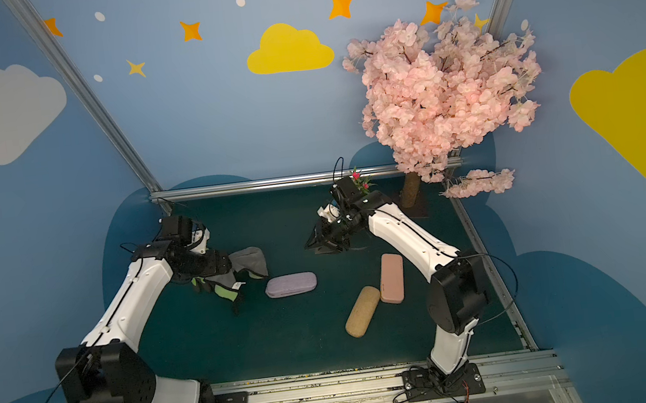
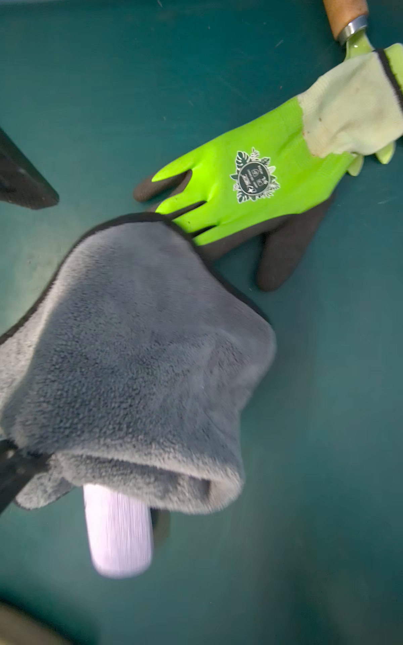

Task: Wipe the eyeglass case
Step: Place the cleaning item at the center of the board.

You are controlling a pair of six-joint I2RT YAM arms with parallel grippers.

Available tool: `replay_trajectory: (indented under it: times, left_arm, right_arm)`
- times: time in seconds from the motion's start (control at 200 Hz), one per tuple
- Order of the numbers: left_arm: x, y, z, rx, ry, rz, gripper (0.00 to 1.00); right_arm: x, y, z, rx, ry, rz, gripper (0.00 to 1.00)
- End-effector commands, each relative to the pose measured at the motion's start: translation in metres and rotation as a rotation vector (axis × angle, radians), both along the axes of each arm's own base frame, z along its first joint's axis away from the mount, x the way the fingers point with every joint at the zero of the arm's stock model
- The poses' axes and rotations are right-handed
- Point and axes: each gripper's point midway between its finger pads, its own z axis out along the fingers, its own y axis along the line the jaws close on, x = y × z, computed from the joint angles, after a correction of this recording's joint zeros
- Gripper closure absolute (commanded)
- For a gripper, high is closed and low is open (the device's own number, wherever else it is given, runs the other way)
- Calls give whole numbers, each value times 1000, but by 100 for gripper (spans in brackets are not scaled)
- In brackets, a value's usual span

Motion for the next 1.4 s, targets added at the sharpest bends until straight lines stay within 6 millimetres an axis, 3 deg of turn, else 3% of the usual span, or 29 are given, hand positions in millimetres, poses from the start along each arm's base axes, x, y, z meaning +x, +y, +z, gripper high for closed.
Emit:
replay_trajectory:
  times: [0.0,0.12,0.24,0.305,0.47,0.551,0.661,0.781,0.926,1.056,1.141,1.206,1.391]
  left_arm:
    - [-1,-9,19,-120,-72,-1,0]
    - [-3,-10,8,-128,-40,-3,0]
    - [-8,-6,-7,-100,-10,-4,0]
    - [-10,1,-20,-58,16,13,0]
    - [-14,9,-49,-28,88,45,0]
    - [-13,9,-52,-36,95,45,0]
    - [-16,11,-45,-27,93,48,0]
    - [-18,36,-15,44,8,130,0]
    - [-25,62,28,105,-106,222,0]
    - [-32,76,68,109,-223,304,0]
    - [-30,70,83,45,-278,277,0]
    - [-24,56,75,-27,-250,233,0]
    - [-19,21,15,-250,-137,186,4]
  right_arm:
    - [7,28,-7,-3,-66,29,77]
    - [-7,106,2,129,-67,134,100]
    - [-7,163,-2,215,-44,159,100]
    - [-3,183,-14,239,-16,152,100]
    - [-11,219,-76,244,162,146,100]
    - [-12,229,-107,204,209,151,100]
    - [-5,222,-154,57,219,134,100]
    - [-4,212,-190,-52,246,122,100]
    - [-2,196,-217,-170,226,125,100]
    - [5,183,-217,-238,153,145,100]
    - [5,183,-205,-211,174,147,100]
    - [1,187,-174,-159,151,184,100]
    - [-13,171,-72,-47,-35,222,100]
